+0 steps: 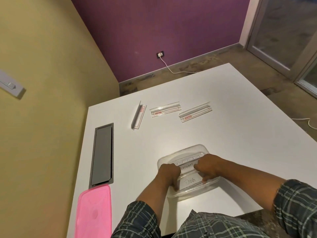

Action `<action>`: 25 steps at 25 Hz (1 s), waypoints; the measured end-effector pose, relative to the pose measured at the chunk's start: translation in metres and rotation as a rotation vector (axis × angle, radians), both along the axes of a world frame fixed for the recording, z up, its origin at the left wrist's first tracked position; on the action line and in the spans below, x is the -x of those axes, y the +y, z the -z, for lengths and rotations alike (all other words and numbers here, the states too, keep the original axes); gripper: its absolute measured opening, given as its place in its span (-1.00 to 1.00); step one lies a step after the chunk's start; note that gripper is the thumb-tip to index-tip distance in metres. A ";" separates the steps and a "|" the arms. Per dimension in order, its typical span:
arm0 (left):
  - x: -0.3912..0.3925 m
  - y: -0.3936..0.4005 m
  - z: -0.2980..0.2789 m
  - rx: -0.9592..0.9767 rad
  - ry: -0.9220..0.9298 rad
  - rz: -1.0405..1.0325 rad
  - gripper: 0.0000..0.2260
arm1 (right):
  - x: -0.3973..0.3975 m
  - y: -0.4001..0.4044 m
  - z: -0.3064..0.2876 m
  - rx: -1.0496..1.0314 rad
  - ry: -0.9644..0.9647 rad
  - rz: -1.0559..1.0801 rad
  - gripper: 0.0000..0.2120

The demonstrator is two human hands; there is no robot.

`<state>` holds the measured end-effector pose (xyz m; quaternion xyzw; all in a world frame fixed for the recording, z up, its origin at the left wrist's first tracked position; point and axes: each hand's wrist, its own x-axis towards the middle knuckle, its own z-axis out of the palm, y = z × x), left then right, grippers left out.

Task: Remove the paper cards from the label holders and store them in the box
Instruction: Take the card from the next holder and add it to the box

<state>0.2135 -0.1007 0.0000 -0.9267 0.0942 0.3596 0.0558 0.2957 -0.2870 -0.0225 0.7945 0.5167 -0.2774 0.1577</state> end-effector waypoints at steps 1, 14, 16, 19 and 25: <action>0.000 0.000 -0.001 0.007 0.006 0.001 -0.66 | 0.000 -0.001 0.001 0.006 0.006 0.001 -0.54; -0.025 -0.003 -0.013 0.019 0.163 0.054 -0.63 | -0.009 0.013 -0.008 0.002 -0.017 -0.157 -0.49; -0.039 -0.001 -0.022 0.125 0.289 -0.116 -0.71 | -0.021 0.019 -0.023 -0.126 -0.018 -0.172 -0.44; -0.074 0.006 -0.039 0.312 0.358 -0.348 -0.78 | -0.058 0.026 -0.045 -0.354 -0.057 -0.064 -0.50; -0.155 0.042 -0.038 0.409 -0.198 -0.426 -0.77 | -0.147 0.039 -0.048 -0.513 -0.034 0.662 -0.72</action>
